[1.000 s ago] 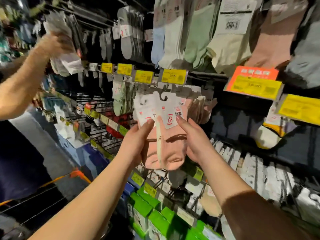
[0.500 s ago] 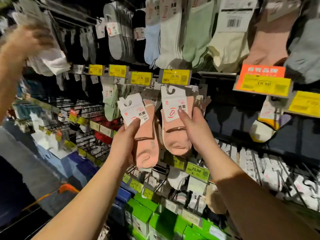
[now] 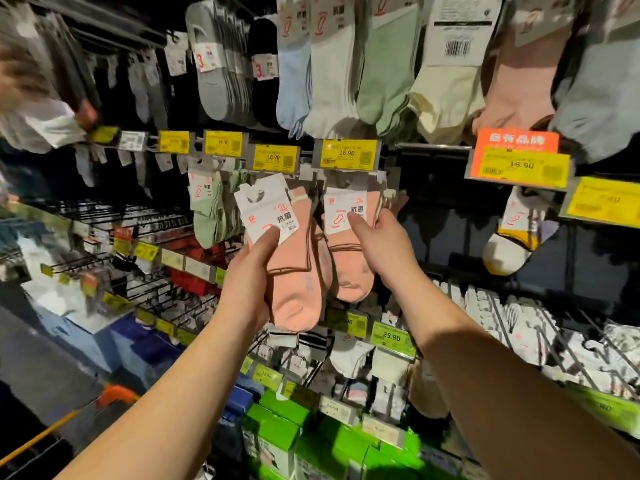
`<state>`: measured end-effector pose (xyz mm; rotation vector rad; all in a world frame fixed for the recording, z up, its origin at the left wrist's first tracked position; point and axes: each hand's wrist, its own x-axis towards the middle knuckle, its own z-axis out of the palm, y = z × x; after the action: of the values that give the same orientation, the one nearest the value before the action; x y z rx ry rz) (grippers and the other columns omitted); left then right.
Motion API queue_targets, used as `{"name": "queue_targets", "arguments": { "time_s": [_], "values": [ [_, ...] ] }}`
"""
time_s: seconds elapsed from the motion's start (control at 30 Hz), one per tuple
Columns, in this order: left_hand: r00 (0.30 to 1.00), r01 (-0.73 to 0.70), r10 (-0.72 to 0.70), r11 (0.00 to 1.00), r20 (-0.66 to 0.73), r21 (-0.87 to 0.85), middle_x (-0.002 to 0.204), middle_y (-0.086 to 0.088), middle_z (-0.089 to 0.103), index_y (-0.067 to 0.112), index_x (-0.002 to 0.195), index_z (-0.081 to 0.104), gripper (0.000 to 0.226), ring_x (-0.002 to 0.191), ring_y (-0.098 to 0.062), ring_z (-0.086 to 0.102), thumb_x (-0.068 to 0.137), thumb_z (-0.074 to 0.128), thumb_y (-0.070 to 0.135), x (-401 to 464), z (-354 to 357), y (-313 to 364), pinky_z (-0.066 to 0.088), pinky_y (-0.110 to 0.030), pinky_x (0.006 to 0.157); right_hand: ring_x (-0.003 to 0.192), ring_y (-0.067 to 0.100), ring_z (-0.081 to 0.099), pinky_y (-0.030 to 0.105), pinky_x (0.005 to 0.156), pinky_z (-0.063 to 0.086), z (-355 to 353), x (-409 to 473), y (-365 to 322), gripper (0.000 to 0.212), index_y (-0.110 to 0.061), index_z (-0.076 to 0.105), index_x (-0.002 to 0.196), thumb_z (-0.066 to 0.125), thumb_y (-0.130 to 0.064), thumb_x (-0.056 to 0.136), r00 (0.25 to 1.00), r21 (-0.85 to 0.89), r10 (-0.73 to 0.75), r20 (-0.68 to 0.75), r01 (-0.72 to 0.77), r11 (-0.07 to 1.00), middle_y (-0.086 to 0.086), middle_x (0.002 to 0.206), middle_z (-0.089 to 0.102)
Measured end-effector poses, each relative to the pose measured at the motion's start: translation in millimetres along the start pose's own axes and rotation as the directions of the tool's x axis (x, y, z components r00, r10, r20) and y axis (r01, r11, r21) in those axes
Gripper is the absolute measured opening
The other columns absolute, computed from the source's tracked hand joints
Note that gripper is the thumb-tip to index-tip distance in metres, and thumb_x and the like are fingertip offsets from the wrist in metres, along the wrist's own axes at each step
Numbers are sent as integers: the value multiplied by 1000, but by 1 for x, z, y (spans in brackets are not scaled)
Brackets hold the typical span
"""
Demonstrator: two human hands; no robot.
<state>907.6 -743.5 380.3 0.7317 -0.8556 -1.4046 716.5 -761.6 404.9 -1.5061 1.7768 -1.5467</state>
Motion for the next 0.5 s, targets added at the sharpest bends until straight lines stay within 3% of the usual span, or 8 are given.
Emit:
{"name": "queue_targets", "arguments": {
  "time_s": [0.2,0.3,0.5],
  "values": [
    [1000,25,-25,999,-13,-33,113,-14,74,9,125,65,32,96,-28,73,98,60,25,2,3,-2,58,-45,89,107,35,62,37,72,44,1,15,4,57,-10,52,130,37,-57,101,1000,-463,10,-15,-16,886,13,122,65],
    [999,24,-25,999,-25,-42,112,-14,74,9,127,64,34,97,-29,73,97,61,25,2,4,-5,58,-45,88,111,36,61,38,73,43,3,26,4,63,-8,47,136,32,-58,102,999,-541,44,-14,-45,840,15,126,63],
    [999,39,-40,999,-12,-29,116,-15,73,10,126,65,35,112,-37,67,96,63,27,0,3,-16,49,-58,103,114,36,60,39,75,42,5,42,12,65,-7,43,140,32,-58,102,995,-554,102,7,-81,828,16,131,60]
  ]
}}
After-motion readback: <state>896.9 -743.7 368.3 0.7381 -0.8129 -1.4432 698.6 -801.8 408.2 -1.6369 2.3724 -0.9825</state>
